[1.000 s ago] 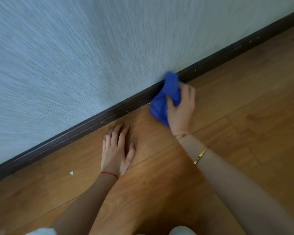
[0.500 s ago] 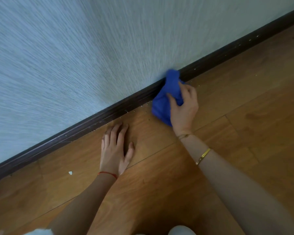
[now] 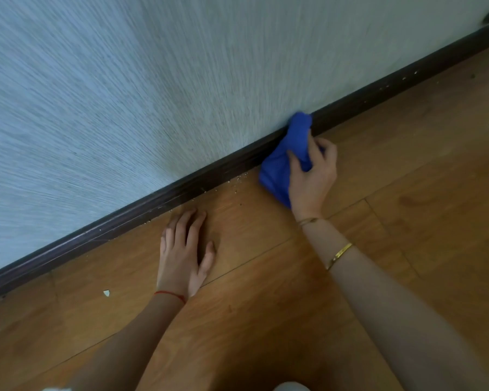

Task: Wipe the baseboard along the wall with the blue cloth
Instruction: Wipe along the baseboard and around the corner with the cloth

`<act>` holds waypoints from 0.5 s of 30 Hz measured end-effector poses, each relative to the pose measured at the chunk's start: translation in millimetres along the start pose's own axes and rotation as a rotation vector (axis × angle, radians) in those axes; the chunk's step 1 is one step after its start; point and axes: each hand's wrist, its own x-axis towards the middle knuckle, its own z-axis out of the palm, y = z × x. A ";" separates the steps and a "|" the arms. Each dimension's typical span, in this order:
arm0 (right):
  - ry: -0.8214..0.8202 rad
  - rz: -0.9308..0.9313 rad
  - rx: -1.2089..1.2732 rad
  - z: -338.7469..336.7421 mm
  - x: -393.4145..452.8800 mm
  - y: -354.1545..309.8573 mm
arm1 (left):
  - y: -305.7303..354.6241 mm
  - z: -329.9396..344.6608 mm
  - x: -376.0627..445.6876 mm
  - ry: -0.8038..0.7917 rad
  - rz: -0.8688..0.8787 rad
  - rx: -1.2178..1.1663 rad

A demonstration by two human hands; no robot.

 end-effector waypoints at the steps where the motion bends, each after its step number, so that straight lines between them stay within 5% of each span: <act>1: 0.046 0.019 -0.017 -2.4 9.7 2.1 | 0.4 -0.2 0.2 -0.001 0.002 0.000; 4: 0.075 0.031 -0.057 -1.0 16.7 3.0 | 0.3 -0.7 0.0 -0.010 0.001 0.004; 11: -0.231 -0.200 0.016 19.5 -58.9 -20.5 | 1.5 -0.8 1.0 0.008 0.000 0.003; 15: -0.173 -0.122 0.015 9.8 -35.8 -8.8 | 1.4 -1.4 0.3 0.005 -0.004 -0.005</act>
